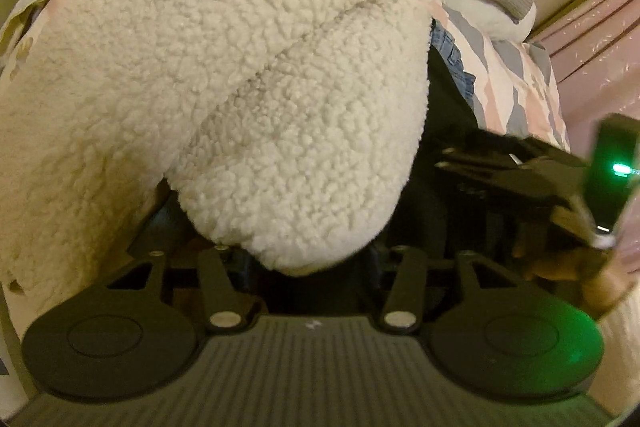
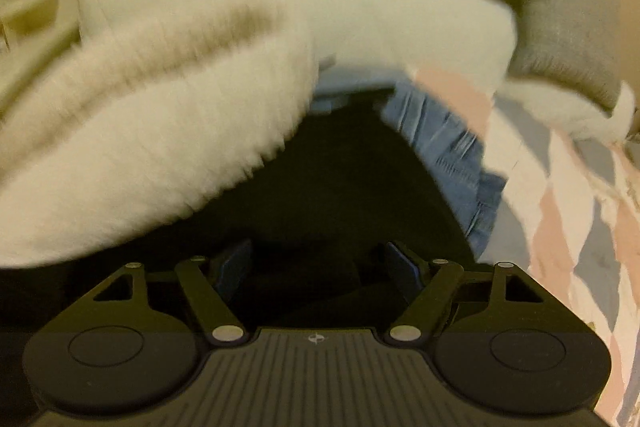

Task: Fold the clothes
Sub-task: 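Grasp the black sweatshirt with the left gripper while the right gripper grasps it too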

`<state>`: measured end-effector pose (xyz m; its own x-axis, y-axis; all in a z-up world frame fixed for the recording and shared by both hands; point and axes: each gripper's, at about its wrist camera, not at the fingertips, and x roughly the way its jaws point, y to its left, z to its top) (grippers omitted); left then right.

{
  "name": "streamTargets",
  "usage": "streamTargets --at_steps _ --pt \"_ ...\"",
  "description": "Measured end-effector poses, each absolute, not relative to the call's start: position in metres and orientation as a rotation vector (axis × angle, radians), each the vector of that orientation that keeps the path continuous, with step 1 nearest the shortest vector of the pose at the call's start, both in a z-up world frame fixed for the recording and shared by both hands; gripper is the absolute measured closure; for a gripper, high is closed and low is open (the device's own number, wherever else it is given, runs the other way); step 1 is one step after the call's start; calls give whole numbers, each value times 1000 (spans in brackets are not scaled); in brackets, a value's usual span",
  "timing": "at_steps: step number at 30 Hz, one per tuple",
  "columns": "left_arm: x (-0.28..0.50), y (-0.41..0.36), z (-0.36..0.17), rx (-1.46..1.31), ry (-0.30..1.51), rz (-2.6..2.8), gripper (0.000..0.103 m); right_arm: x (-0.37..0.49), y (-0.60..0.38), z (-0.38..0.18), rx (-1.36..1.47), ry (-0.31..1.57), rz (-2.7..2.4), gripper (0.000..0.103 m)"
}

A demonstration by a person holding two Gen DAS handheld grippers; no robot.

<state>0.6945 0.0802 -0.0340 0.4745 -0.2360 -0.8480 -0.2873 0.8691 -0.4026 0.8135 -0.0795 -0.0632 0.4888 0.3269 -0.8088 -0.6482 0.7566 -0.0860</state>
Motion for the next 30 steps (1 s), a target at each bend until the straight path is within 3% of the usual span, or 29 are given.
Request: streamTargets --at_steps 5,8,12,20,24,26,30 --pt "688 73 -26 -483 1064 19 85 808 -108 -72 -265 928 624 79" --pt "674 54 -10 -379 1049 -44 88 780 -136 -69 -250 959 599 89" --pt "646 26 2 -287 1069 -163 95 733 -179 -69 -217 1021 559 90" --pt "554 -23 -48 -189 1354 -345 97 601 -246 -114 -169 1264 339 91" --pt "527 -15 -55 -169 1392 -321 95 560 -261 -134 -194 1351 276 89" --pt "523 -6 -44 -121 1345 -301 83 549 -263 -131 -206 1349 279 78" --pt "525 14 -24 -95 1261 -284 75 541 -256 -110 -241 1286 306 63"
